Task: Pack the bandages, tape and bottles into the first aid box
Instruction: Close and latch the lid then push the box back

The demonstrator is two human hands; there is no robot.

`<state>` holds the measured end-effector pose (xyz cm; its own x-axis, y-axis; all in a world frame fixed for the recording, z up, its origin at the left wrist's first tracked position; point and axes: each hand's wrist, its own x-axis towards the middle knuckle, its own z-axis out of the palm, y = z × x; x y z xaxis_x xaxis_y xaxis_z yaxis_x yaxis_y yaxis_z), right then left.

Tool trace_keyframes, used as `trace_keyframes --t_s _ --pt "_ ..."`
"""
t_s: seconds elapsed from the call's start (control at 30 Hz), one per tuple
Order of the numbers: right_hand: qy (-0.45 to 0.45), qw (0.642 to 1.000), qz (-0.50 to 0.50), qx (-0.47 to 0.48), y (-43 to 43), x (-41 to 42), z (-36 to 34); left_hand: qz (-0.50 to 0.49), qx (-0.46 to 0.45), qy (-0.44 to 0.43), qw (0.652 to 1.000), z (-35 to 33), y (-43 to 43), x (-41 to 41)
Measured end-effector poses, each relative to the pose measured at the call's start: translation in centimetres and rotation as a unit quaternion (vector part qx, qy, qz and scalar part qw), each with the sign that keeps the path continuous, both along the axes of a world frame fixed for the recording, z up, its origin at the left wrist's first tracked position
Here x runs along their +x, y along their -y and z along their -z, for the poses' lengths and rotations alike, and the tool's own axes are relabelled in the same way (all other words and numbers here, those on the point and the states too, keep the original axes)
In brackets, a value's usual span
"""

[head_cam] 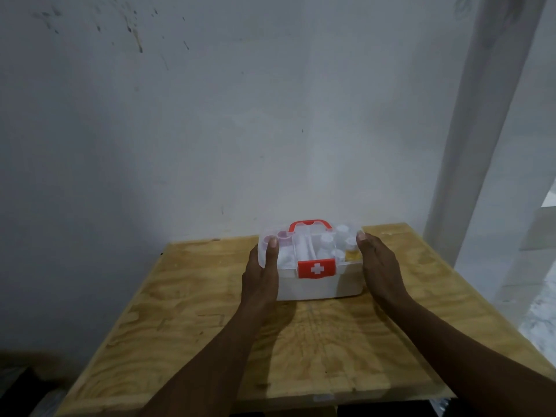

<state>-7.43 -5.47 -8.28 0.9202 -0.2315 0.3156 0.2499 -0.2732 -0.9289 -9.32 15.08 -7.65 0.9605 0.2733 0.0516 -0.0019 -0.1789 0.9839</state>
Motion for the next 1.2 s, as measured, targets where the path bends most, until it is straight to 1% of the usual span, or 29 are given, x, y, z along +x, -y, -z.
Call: trace_keyframes --t_s 0.17,0.27,0.37,0.5,0.63,0.8,0.97,1.2 --pt "-0.021 1.000 -0.003 0.004 -0.1 0.0 0.1 0.022 0.016 0.001 1.000 0.3 -0.4 0.4" --pt "-0.049 0.998 -0.022 0.024 0.1 0.3 0.1 0.039 -0.019 -0.010 0.999 0.6 -0.8 0.9" --pt "-0.081 0.996 -0.033 0.020 0.1 0.7 -0.4 0.049 -0.068 -0.042 0.996 0.2 -0.8 1.2" --pt "-0.068 0.997 0.003 0.032 -0.3 1.0 -1.2 0.034 -0.106 -0.053 0.992 -0.9 -0.7 1.4" --pt "-0.034 0.999 0.004 0.040 -0.6 1.8 -1.6 0.017 -0.073 -0.021 0.997 -1.3 -1.0 2.9" --pt "-0.030 0.999 0.008 0.031 -1.5 4.4 -1.8 0.011 -0.054 -0.015 0.998 -2.2 -1.3 5.4" --pt "-0.058 0.998 0.018 0.016 -2.2 7.8 -2.2 -0.002 -0.032 -0.049 0.998 -2.4 -1.8 8.6" --pt "-0.091 0.995 0.033 -0.003 -2.5 11.3 -2.0 -0.015 -0.038 -0.105 0.994 -2.3 -2.0 12.2"
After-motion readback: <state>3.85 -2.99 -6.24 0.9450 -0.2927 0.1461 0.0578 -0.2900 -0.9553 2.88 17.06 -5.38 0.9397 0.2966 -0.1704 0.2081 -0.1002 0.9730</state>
